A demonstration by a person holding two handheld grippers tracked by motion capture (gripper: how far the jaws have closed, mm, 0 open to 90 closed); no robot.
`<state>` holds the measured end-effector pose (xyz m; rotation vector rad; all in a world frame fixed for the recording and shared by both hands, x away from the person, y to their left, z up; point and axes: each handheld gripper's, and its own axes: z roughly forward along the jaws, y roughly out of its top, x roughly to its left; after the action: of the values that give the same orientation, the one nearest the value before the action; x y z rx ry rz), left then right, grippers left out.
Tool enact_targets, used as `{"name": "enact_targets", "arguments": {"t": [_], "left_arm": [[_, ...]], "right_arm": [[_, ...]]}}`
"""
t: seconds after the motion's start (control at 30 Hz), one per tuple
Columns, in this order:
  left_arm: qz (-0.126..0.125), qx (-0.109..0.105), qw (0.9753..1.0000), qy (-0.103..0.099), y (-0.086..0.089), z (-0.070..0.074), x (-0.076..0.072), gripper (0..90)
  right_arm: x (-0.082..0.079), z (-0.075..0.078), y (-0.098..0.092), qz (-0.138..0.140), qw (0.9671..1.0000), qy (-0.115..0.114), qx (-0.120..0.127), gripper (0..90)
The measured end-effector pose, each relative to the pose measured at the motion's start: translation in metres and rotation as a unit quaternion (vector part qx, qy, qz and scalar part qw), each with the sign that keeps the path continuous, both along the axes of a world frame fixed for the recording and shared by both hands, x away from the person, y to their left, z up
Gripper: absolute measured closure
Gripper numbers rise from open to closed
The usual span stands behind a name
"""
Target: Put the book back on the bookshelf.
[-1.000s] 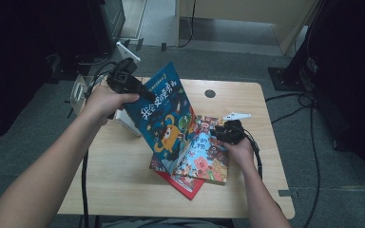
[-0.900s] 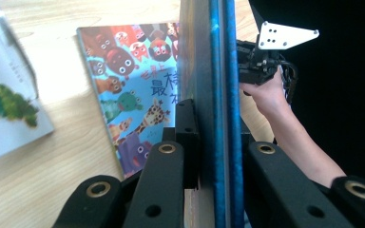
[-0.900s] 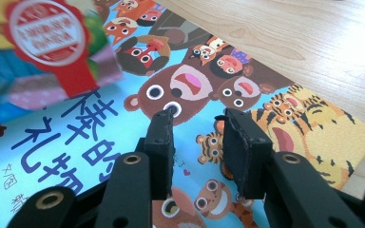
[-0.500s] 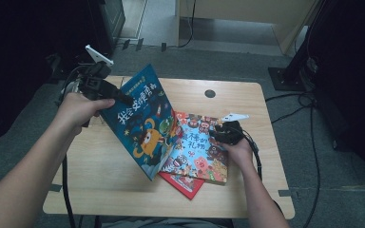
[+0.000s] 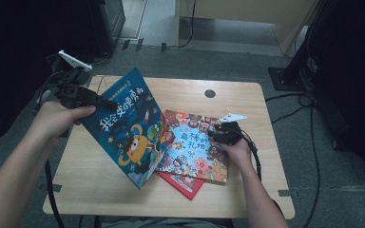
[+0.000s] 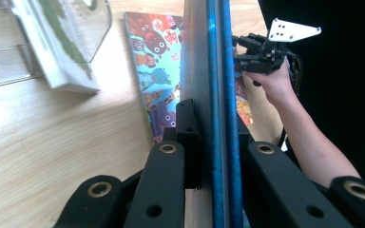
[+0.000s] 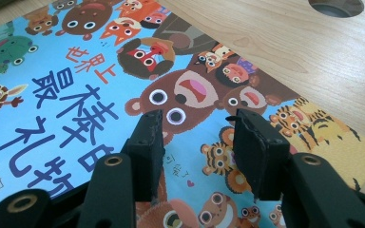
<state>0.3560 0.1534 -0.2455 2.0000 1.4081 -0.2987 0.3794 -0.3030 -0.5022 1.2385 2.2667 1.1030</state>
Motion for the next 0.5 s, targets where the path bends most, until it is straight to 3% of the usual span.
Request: {"name": "enact_targets", "arguments": {"t": [0.5], "left_arm": [[0.028, -0.005, 0.9996, 0.006, 0.046, -0.010, -0.029, 82.4]], "right_arm": [[0.000, -0.001, 0.002, 0.002, 0.9999, -0.009, -0.009, 51.8]]}}
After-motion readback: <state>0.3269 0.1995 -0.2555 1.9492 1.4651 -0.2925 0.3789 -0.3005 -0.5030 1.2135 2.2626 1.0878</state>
